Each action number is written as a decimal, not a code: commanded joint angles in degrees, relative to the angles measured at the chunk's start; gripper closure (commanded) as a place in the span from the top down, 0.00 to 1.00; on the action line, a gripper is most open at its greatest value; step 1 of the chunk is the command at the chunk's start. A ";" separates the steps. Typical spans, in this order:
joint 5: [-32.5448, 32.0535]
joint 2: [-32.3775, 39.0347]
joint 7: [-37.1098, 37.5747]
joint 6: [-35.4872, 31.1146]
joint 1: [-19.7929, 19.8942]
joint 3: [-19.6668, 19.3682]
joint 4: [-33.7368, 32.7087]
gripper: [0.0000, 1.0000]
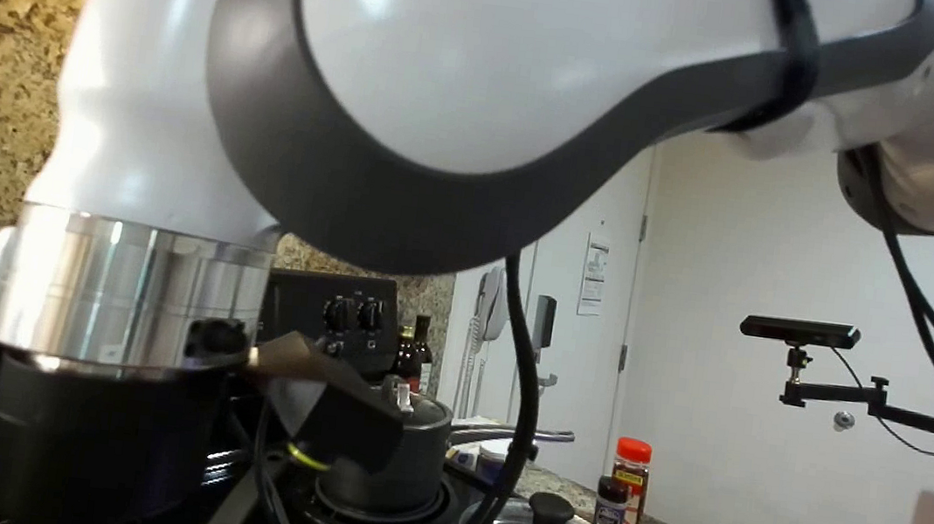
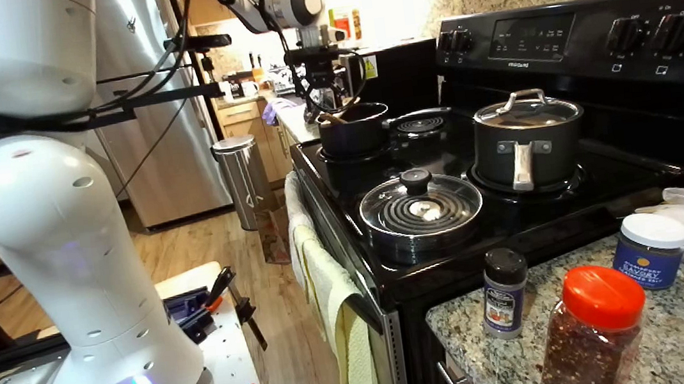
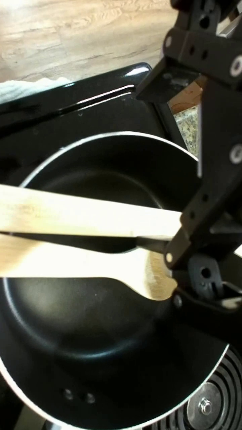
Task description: Pick up the cooking stick from the pot and put it on the stove
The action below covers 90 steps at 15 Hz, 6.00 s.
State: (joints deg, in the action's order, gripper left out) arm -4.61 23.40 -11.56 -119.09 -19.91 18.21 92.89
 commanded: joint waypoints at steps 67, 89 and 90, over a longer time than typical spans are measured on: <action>2.12 -30.61 5.75 10.78 13.44 -13.11 12.08 0.11; 0.18 -37.39 23.45 -11.68 16.67 -11.75 39.36 0.12; 1.20 -37.02 19.69 -8.73 16.61 -12.71 36.90 0.24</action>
State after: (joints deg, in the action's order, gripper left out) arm -3.43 -13.63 8.21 -128.04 -3.32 5.49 129.96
